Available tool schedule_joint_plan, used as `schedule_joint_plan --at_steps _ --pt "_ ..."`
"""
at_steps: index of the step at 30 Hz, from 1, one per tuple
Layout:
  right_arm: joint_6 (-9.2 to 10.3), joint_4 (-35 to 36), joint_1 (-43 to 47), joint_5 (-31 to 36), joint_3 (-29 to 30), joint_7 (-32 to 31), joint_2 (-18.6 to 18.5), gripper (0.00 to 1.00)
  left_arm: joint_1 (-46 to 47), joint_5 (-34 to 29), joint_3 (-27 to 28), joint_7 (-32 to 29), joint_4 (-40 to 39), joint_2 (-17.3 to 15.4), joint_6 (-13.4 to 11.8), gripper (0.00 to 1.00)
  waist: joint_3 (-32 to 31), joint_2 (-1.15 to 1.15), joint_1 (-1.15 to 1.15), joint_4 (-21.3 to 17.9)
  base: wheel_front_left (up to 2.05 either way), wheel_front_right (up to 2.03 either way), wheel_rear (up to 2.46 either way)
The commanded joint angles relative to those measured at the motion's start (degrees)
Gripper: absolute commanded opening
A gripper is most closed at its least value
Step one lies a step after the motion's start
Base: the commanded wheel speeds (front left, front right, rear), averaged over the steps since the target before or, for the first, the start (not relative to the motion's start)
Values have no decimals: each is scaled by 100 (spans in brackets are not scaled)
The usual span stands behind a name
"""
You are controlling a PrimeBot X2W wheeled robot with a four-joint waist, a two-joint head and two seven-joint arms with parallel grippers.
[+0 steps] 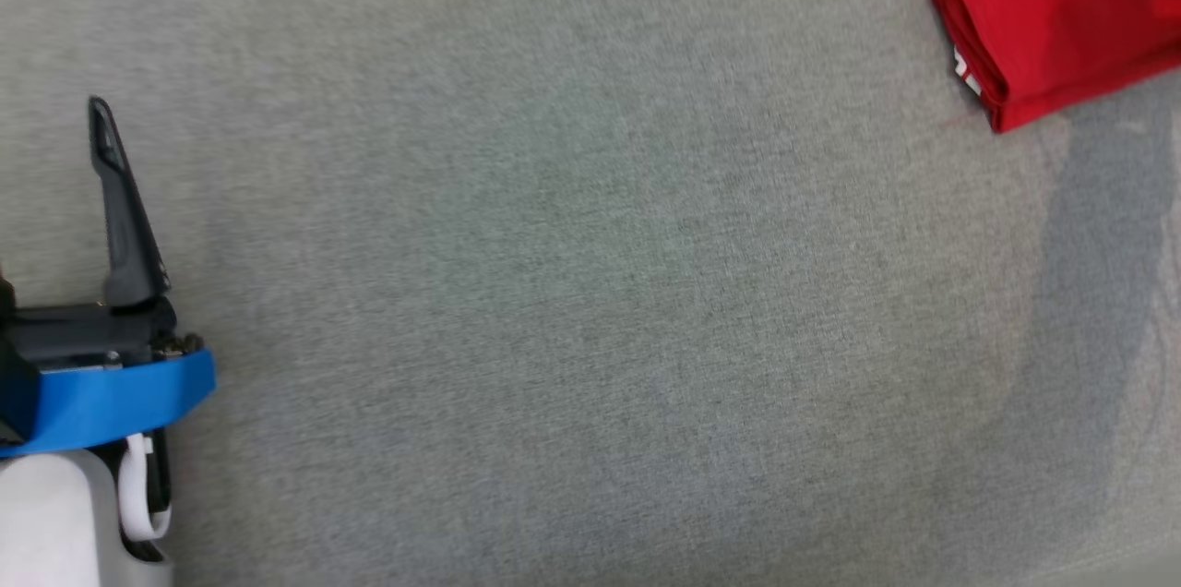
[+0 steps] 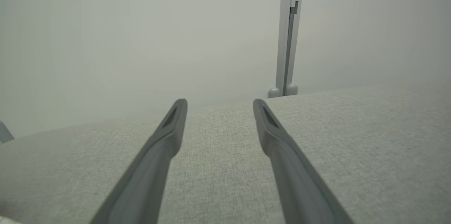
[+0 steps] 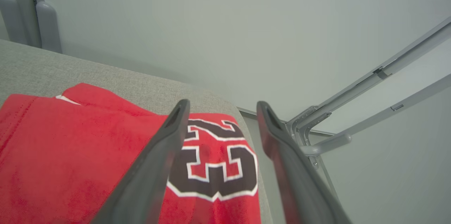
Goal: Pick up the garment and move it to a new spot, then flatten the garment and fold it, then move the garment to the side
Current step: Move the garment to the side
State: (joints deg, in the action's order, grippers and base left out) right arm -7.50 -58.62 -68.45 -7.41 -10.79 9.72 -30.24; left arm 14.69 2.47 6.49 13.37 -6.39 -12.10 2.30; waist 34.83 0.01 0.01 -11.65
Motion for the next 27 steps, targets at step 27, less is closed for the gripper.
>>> schedule_joint_plan --at_steps 27 --pt "0 2916 4056 -371 279 551 1832 100 -1213 315 16 188 1448 587 -63 100 -2264 -1 -1 919 0 0 0"
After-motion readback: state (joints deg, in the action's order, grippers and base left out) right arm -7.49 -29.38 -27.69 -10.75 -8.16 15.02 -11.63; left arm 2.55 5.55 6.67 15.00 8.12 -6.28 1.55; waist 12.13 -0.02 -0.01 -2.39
